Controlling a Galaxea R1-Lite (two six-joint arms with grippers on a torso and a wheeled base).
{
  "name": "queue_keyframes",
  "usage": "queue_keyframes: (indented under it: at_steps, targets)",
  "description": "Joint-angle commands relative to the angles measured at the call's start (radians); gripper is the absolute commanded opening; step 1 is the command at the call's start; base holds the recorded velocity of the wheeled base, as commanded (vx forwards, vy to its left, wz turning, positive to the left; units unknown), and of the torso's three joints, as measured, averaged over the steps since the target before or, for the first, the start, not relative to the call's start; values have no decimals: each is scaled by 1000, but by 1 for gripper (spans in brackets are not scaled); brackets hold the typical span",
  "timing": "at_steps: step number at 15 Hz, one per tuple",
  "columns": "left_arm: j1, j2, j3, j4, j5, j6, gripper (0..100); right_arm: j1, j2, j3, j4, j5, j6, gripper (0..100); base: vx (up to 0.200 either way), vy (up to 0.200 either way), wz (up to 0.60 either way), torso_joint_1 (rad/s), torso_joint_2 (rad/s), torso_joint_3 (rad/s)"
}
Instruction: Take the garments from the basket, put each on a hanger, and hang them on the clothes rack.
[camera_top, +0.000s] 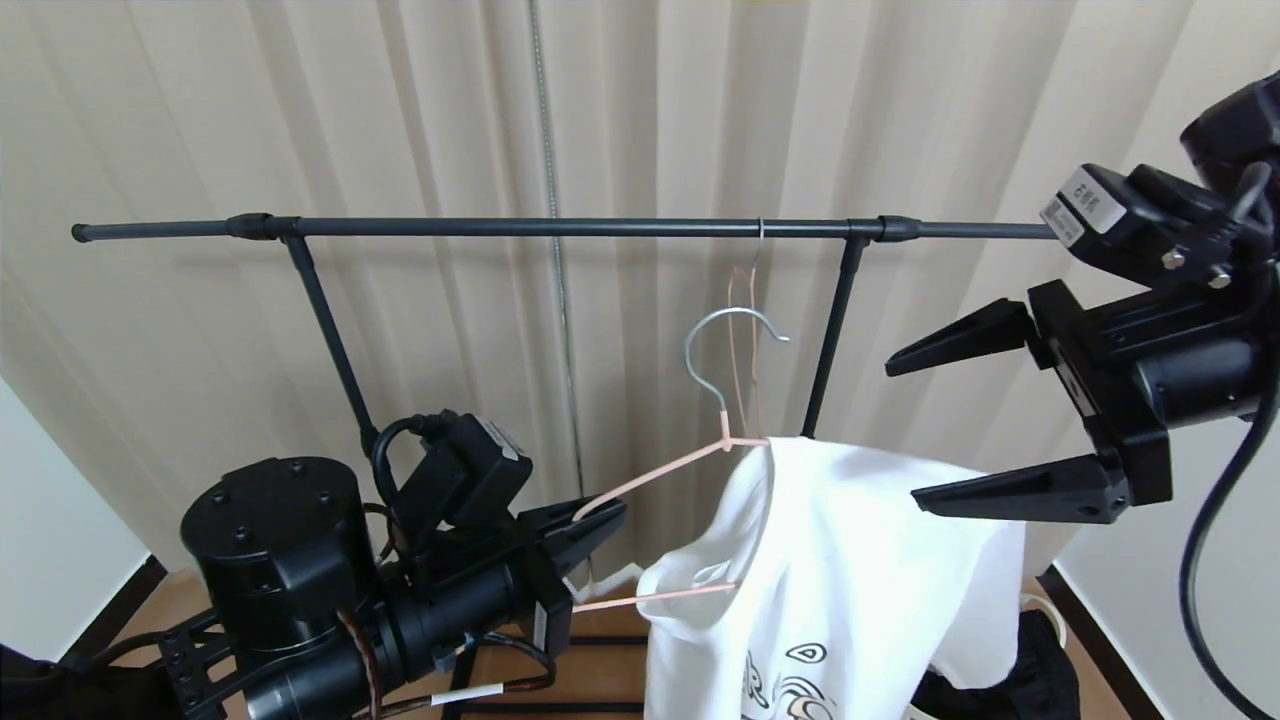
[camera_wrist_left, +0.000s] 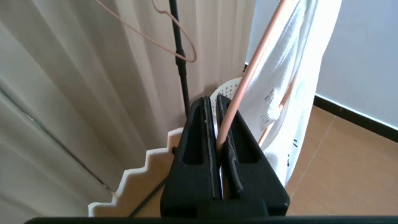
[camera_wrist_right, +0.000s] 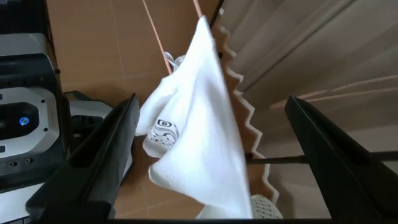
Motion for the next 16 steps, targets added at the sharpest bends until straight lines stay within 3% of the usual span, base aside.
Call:
queue_keyframes:
  at_steps: [1,16]
  targets:
    - [-21,-11,1,0,0,0,0,-15,109,-53,25,28,-8,100,0,0,0,0,0,0]
    - [-51,-17,-26,0,0,-3,0,28,166,-38,43,29,0,100,0,0,0,0,0,0]
